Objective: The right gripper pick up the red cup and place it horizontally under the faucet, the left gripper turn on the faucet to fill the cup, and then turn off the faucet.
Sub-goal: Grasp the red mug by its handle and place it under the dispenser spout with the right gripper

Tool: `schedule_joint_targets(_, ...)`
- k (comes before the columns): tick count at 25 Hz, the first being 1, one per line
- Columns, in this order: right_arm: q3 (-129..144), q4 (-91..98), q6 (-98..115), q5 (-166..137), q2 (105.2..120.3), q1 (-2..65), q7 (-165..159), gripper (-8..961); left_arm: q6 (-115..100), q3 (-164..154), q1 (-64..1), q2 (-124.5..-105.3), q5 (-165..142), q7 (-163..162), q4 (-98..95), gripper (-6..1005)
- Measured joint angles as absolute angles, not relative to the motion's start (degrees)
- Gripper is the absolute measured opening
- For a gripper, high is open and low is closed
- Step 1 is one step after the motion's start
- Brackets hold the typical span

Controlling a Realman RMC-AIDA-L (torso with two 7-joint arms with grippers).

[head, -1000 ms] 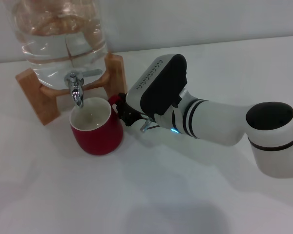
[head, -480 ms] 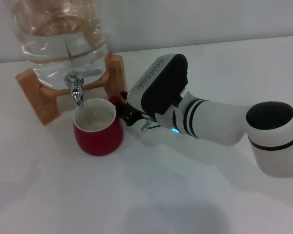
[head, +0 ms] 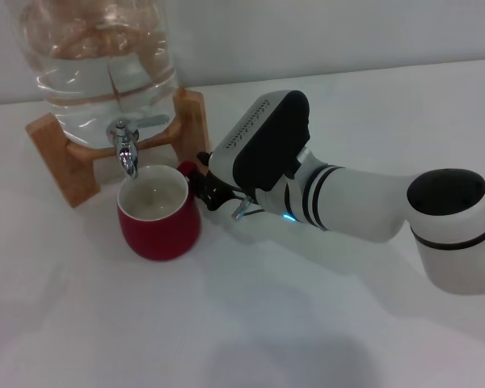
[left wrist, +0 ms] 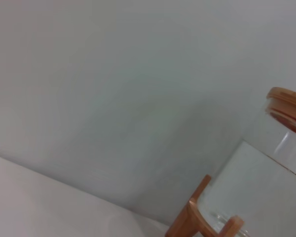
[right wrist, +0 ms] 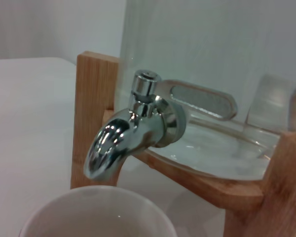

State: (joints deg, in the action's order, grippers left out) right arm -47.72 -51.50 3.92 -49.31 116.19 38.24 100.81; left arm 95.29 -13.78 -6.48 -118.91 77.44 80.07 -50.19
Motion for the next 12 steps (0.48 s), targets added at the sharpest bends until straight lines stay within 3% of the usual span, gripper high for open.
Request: schedule_joint_targets(12, -48.2, -52.0, 3.8, -49.3, 116.07, 37.9, 100.8, 271, 95.3, -13.4, -6.3, -118.91, 77.4, 80.1, -50.2, 888)
